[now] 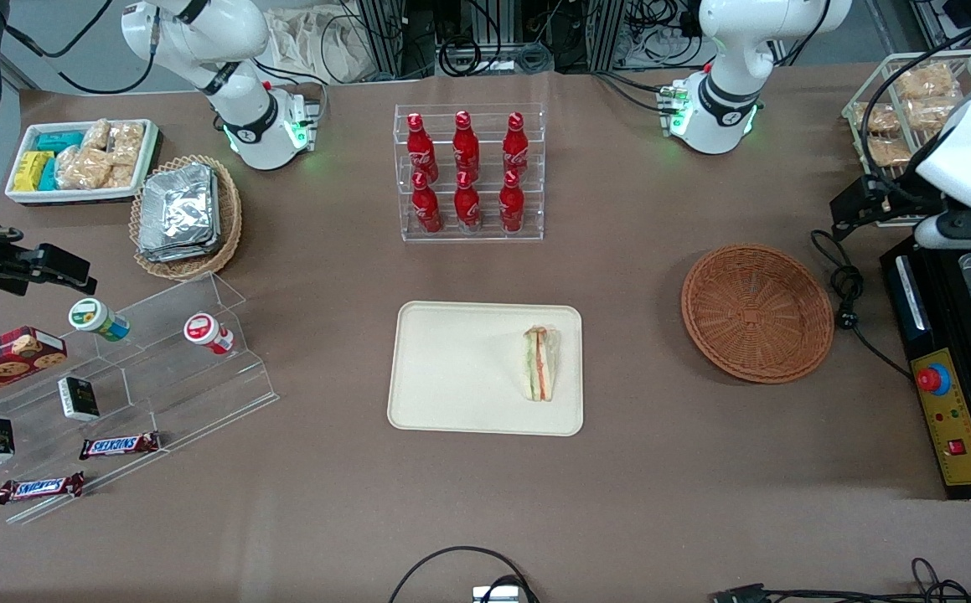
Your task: Place sandwich from basket to tray
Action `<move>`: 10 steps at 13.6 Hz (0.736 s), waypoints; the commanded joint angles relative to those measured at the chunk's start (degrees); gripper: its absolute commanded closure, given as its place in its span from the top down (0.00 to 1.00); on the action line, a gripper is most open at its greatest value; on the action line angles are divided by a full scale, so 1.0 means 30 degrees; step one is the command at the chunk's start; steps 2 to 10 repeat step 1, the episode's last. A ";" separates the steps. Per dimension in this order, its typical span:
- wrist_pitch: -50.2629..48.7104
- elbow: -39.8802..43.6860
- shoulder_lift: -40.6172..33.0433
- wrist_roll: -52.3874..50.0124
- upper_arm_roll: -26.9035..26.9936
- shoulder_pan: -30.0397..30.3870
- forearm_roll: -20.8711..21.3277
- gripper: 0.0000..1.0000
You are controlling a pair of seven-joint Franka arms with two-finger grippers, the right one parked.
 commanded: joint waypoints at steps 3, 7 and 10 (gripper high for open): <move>-0.0204 -0.0488 -0.0329 0.0359 -0.0144 0.0322 -0.0414 1.00; -0.0204 -0.0488 -0.0329 0.0359 -0.0144 0.0322 -0.0414 1.00; -0.0204 -0.0488 -0.0329 0.0359 -0.0144 0.0322 -0.0414 1.00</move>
